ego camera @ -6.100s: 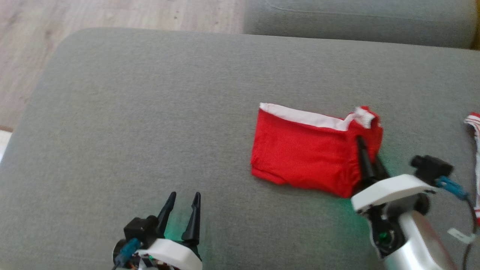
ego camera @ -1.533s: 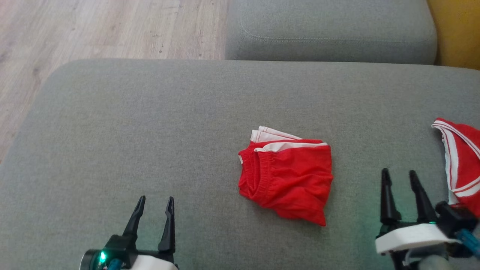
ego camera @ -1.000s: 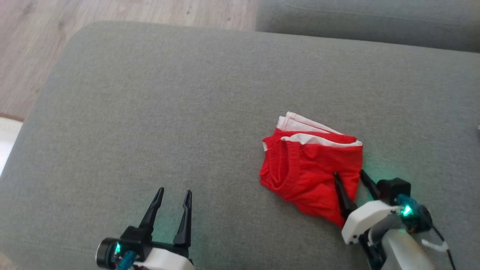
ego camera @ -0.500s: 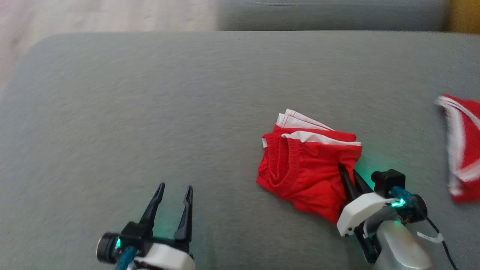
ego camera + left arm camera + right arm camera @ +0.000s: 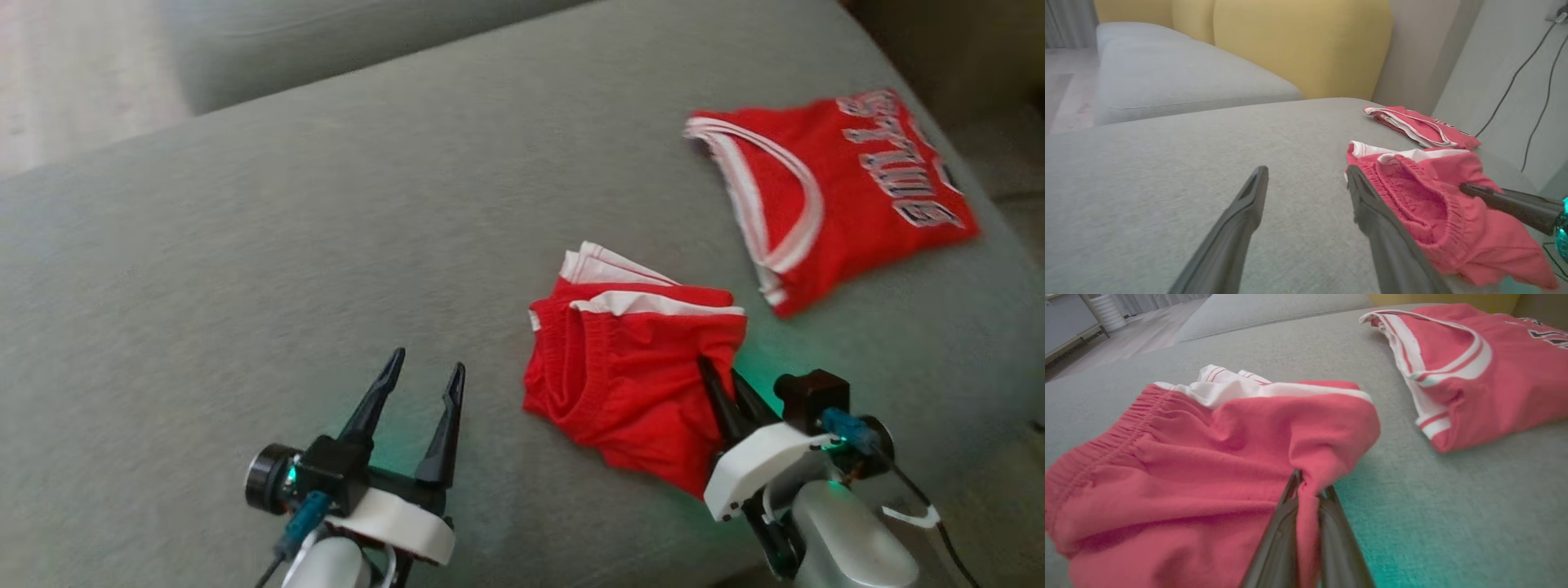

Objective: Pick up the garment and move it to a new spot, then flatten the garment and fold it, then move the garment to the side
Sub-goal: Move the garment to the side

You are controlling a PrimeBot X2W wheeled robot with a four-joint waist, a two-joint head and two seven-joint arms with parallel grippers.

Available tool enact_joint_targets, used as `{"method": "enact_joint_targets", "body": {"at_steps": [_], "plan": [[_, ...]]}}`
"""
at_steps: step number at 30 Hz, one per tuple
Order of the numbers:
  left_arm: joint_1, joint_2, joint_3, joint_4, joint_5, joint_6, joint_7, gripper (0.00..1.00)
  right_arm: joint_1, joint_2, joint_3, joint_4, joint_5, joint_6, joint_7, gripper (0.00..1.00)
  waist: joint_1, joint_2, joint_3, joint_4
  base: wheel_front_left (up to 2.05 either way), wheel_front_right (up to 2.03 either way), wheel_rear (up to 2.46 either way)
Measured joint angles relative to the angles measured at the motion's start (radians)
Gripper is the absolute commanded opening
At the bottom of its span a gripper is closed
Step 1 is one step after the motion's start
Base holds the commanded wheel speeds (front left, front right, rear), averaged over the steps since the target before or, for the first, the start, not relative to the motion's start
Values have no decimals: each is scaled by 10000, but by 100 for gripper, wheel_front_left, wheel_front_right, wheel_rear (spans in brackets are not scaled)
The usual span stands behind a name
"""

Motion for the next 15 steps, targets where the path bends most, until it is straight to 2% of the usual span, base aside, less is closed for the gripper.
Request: {"method": "enact_joint_targets", "body": {"at_steps": [5, 8, 10, 15], "plan": [[-35, 0, -236, 192, -2, -15, 0, 100, -535, -6, 173, -136, -575, 0, 90, 0, 0, 0, 417, -442, 0, 0, 0], [-123, 2, -280, 267, 2, -86, 0, 100, -1616, -188, 422, -232, -823, 0, 754, 0, 1, 0, 672, -365, 0, 0, 0], [-214, 2, -286, 276, 38, -88, 0, 100, -2473, -648, 617, -280, -936, 0, 1302, 0, 1, 0, 769, -200, 0, 0, 0], [-300, 0, -280, 316, 186, -146, 0, 100, -4216, -2562, 761, -36, -1152, 0, 2351, 0, 1, 0, 1002, 360, 0, 0, 0]]}}
